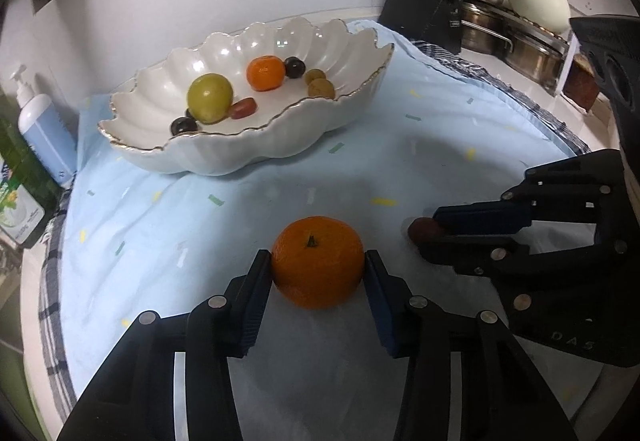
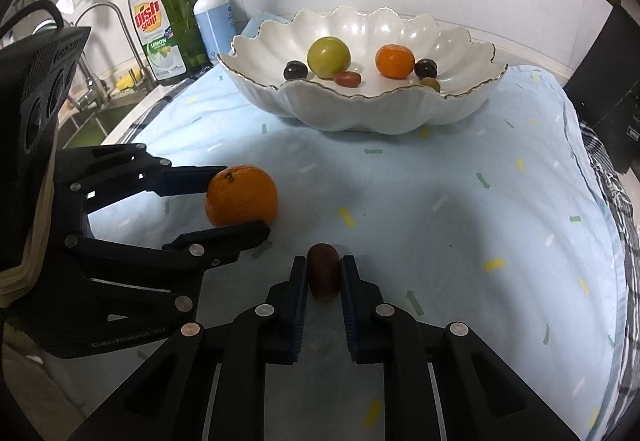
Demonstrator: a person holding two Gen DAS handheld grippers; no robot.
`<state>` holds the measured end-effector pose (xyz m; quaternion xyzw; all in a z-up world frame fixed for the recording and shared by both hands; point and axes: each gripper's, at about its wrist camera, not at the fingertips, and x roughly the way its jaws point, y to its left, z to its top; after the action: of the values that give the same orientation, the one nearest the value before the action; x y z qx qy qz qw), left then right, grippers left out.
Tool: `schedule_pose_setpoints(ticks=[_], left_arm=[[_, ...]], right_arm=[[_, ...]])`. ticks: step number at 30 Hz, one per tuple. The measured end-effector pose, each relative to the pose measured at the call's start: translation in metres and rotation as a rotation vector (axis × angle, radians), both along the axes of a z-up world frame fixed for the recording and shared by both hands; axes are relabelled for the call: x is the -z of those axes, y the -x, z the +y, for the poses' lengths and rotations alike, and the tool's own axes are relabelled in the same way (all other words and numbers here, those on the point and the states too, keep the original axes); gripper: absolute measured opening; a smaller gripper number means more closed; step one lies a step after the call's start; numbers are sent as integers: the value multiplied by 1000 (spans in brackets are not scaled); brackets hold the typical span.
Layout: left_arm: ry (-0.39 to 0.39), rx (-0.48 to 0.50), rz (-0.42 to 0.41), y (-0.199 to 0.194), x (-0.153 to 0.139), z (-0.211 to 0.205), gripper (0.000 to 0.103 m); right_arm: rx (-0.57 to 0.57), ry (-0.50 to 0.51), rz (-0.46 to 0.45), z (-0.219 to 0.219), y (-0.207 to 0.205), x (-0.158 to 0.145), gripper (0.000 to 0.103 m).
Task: Organize fruits
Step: 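Grasp the reddish date with the right tool while the left tool grasps the tangerine, then carry the date over the bowl with the right tool while the left tool carries the tangerine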
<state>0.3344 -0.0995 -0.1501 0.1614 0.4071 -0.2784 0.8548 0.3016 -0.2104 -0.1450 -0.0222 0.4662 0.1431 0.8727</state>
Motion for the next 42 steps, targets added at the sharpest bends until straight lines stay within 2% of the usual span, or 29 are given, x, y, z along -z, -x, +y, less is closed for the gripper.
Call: schedule_pose_setpoints(ticks=[14, 28, 42], left_arm=[[55, -91, -35, 15, -37, 19, 45], [107, -146, -167, 28, -89, 31, 45], [134, -206, -227, 2, -113, 37, 45]], right_arm=[[6, -32, -81, 1, 10, -31, 18], [6, -66, -209, 3, 19, -75, 18], [50, -72, -327, -4, -10, -103, 18]])
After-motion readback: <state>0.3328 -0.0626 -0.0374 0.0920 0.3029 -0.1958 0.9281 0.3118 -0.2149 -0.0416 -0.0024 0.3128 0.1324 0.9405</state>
